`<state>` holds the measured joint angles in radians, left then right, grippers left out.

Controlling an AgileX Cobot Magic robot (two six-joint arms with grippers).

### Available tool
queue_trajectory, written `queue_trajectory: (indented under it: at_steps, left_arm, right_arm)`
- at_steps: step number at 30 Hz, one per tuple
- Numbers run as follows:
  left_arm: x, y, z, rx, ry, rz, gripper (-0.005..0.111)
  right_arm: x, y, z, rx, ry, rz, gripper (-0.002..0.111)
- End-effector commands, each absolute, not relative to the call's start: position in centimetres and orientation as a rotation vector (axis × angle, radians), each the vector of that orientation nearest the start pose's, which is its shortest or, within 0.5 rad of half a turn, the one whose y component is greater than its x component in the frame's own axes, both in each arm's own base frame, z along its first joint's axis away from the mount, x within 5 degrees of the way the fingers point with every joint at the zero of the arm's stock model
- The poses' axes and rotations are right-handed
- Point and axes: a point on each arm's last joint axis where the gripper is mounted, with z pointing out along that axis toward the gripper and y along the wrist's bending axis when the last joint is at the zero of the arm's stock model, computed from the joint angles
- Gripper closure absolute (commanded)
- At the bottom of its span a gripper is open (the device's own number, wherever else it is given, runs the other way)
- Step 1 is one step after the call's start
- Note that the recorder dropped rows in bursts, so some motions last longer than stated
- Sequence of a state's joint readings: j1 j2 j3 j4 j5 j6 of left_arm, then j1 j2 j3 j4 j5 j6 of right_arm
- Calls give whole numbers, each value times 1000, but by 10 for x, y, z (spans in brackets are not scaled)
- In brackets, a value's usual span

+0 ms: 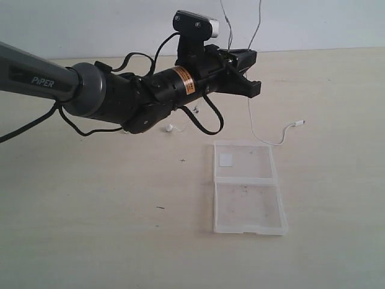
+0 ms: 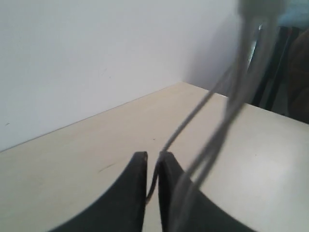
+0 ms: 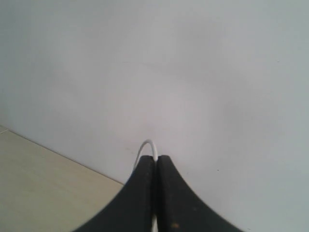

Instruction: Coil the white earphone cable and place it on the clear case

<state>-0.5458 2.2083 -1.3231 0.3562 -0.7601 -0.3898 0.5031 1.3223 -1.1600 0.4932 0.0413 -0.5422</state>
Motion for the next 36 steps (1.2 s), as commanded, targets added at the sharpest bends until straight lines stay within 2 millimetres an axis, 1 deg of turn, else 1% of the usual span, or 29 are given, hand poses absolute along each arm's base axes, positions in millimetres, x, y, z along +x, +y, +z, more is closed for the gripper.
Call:
queue_trajectory:
  at_steps: [1, 2, 4, 11, 14, 16, 18, 20, 21, 24, 28, 30, 31, 33, 34, 35, 36]
  left_arm:
    - [398, -268, 155, 550, 1611, -686, 78]
    - [398, -268, 155, 550, 1611, -686, 70]
    - [398, -268, 155, 550, 1611, -686, 63]
    - [398, -268, 155, 551, 1614, -684, 63]
    - [398, -267, 151, 547, 1631, -679, 64]
    - [399, -267, 147, 541, 1645, -678, 71]
    - [399, -267, 141, 550, 1661, -661, 84]
    - [399, -266, 137, 579, 1666, -632, 102]
    - [399, -266, 136, 609, 1662, -603, 106]
    - [400, -265, 138, 608, 1666, -597, 107]
    - [399, -263, 153, 611, 1688, -571, 107]
    - [399, -263, 156, 605, 1672, -580, 107]
    - [399, -263, 156, 605, 1669, -582, 106]
    - [398, -264, 156, 611, 1667, -583, 96]
    - [398, -265, 156, 614, 1672, -591, 84]
    - [398, -265, 156, 607, 1675, -596, 77]
    - [398, -265, 156, 604, 1680, -598, 63]
  right_arm:
    - [272, 150, 398, -474, 1627, 351, 108]
    - [272, 150, 398, -474, 1627, 351, 108]
    - [272, 150, 398, -474, 1627, 351, 108]
    - [272, 150, 398, -474, 1627, 351, 108]
    - [272, 150, 398, -474, 1627, 351, 108]
    - [272, 150, 398, -474, 1627, 351, 108]
    - [271, 150, 399, -474, 1624, 352, 108]
    - [268, 149, 401, -480, 1625, 357, 108]
    - [265, 148, 403, -484, 1625, 361, 108]
    - [258, 144, 405, -479, 1610, 358, 108]
    - [247, 132, 405, -455, 1592, 340, 108]
    - [246, 132, 403, -457, 1598, 340, 108]
    - [246, 132, 403, -457, 1598, 340, 108]
    - [246, 132, 403, -453, 1593, 338, 108]
    - [247, 131, 405, -442, 1579, 334, 108]
    - [247, 131, 405, -441, 1577, 333, 108]
    - [247, 130, 407, -425, 1557, 326, 108]
